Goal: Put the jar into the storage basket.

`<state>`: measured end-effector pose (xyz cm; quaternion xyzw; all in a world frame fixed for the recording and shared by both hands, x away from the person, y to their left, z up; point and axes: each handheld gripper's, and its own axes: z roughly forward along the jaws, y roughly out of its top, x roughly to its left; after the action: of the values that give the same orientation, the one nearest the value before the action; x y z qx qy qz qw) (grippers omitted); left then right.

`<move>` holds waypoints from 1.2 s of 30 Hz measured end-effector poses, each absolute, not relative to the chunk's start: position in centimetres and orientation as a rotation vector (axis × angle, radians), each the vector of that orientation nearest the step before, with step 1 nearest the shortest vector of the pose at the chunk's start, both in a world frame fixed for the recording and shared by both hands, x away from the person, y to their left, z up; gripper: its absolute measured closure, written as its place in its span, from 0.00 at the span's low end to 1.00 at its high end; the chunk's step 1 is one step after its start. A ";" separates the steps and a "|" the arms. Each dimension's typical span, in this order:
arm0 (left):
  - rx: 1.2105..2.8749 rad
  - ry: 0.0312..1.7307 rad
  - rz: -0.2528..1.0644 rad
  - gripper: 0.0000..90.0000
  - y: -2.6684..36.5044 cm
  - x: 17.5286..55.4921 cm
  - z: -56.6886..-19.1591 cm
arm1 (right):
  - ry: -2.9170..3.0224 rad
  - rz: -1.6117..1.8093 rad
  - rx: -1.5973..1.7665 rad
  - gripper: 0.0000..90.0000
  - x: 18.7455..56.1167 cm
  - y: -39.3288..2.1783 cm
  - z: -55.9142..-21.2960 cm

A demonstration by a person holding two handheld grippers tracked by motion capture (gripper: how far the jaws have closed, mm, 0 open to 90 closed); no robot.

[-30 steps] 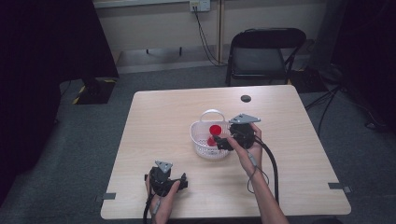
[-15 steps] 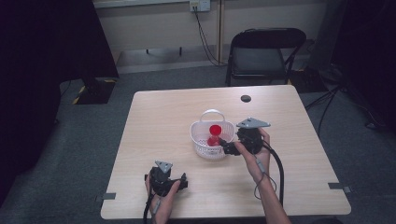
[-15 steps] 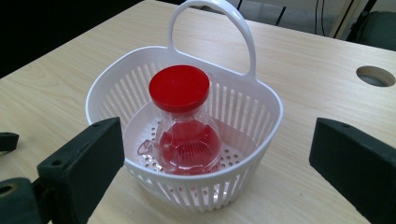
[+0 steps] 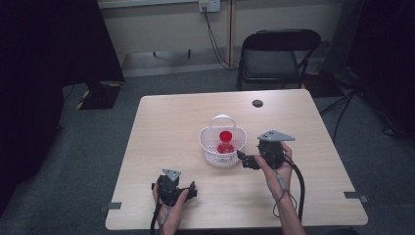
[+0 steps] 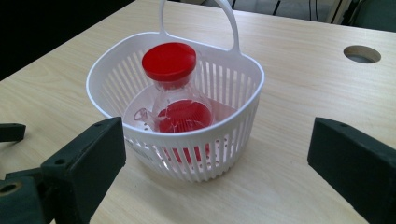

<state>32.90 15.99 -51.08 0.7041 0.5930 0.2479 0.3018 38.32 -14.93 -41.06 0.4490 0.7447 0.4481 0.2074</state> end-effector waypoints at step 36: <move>1.857 1.592 0.667 0.00 15.8 32.9 -51.1 | 2.006 1.222 1.355 0.05 33.5 -18.2 -44.9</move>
<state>32.90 15.81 -51.07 0.6992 0.5992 0.2510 0.2985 33.51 -18.24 -44.85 0.4883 0.7227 0.4402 0.2133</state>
